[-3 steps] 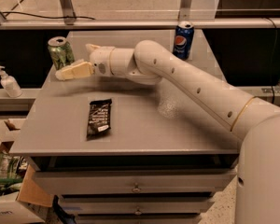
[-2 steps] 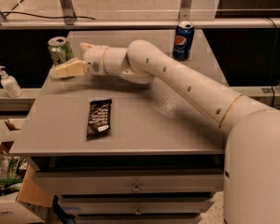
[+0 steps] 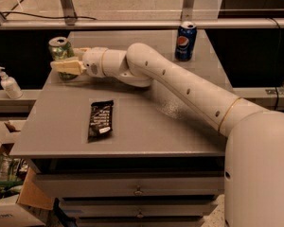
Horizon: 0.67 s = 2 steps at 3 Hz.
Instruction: Knock green can over
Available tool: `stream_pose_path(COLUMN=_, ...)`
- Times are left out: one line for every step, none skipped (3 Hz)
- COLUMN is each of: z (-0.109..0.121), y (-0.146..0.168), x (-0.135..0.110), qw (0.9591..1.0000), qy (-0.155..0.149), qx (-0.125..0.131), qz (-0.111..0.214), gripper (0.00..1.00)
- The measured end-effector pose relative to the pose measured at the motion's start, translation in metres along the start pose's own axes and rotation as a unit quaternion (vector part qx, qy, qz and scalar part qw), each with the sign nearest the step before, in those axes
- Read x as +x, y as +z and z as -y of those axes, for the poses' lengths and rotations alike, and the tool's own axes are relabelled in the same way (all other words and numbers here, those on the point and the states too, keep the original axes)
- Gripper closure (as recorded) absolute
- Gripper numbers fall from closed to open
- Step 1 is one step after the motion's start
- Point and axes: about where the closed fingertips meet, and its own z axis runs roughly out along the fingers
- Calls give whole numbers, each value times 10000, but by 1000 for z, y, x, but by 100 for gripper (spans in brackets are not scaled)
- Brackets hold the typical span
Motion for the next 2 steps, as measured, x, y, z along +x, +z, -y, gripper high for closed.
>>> stream_pose_path(z=-2, y=-14, x=-1, qw=9999, qy=33, qx=137, qz=36, gripper=62)
stream_pose_path(z=-6, y=-42, x=-8, qw=9994, qy=26, qx=333, qz=25, gripper=86)
